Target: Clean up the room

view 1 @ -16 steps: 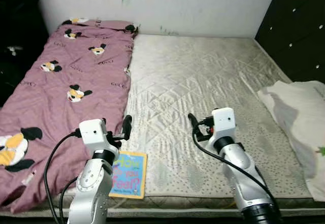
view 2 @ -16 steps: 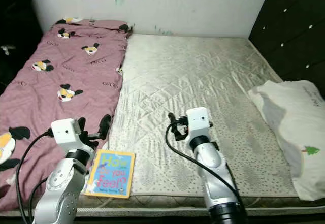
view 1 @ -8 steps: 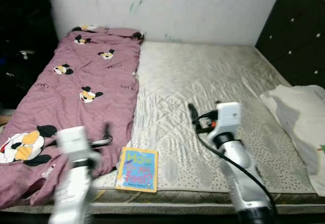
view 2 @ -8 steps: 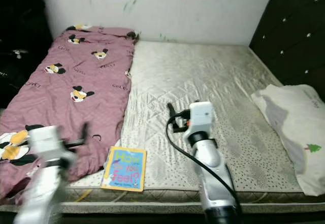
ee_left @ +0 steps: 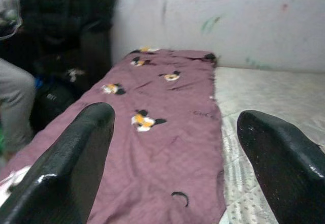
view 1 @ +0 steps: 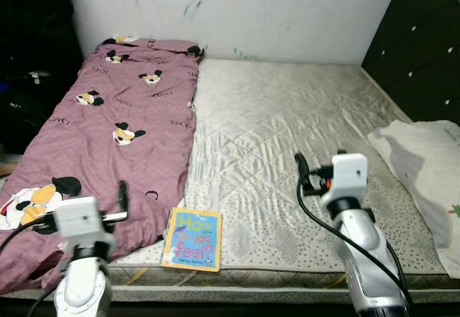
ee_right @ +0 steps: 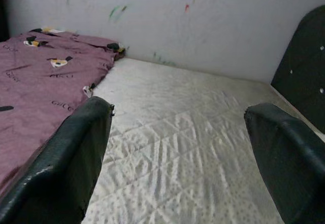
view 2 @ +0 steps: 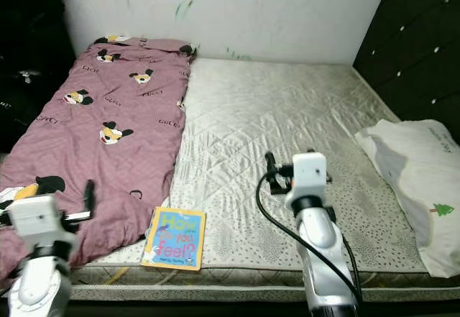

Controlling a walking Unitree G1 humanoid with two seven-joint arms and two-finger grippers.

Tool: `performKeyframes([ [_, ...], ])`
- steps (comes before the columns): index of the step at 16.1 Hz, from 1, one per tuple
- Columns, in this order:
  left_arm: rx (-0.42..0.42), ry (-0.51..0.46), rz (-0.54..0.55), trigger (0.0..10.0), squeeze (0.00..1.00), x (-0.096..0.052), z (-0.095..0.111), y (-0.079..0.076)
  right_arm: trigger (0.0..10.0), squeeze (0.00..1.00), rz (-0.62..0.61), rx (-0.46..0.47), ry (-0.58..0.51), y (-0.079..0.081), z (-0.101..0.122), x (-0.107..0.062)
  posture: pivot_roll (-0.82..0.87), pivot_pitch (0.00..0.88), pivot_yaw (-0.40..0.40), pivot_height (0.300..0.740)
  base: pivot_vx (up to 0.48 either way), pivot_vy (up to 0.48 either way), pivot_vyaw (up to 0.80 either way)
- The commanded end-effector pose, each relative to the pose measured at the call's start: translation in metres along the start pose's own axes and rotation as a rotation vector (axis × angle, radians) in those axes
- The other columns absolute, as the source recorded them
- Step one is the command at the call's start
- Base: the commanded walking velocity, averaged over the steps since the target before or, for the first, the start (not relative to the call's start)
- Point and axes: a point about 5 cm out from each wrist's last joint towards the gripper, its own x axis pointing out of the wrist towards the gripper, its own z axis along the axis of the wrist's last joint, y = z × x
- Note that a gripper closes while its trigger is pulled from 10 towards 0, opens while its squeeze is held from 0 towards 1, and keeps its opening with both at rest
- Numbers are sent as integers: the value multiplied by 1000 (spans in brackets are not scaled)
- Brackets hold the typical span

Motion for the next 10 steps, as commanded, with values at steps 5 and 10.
performKeyframes([
  [5,67,33,137,10000,0,8,-6,16,10000,0,17,9,-3,10,-2,1,19,0,-49,740,0,0,0],
  [10,12,20,14,10000,0,4,-6,8,10000,0,6,37,1,8,-1,3,16,0,-41,740,0,0,0],
])
